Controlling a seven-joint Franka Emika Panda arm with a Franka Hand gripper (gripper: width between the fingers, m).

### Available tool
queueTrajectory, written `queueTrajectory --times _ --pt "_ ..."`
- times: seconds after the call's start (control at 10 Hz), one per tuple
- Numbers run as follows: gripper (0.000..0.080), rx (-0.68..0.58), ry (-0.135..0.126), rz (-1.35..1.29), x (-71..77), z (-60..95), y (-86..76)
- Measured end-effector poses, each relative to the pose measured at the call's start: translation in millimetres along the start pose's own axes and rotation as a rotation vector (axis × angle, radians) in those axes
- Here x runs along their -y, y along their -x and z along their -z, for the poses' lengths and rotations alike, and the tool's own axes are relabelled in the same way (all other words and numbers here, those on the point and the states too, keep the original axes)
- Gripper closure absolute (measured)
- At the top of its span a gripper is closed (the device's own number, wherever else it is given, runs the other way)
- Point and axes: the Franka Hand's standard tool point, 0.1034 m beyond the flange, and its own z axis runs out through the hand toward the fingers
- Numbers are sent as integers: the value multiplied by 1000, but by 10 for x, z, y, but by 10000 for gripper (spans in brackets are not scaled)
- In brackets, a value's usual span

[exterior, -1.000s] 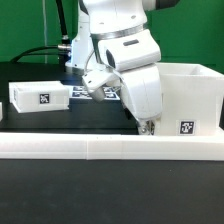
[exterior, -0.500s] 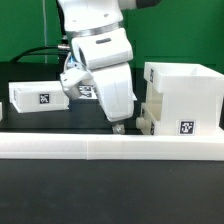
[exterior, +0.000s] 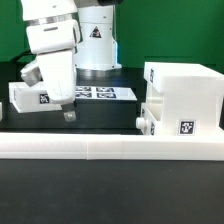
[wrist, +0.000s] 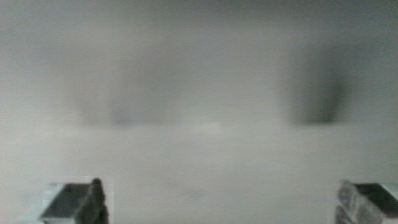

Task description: Assemble drawer

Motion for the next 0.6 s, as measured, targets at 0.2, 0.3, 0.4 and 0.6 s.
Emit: queueTrajectory --times 0.2,0.3,0.4,0.6 --pt "151 25 -18 -35 354 137 43" --pt "151 34 -21 -48 454 200 84" --pt "151 40 -22 -53 493 249 100" --pt "151 39 -27 -62 509 245 113"
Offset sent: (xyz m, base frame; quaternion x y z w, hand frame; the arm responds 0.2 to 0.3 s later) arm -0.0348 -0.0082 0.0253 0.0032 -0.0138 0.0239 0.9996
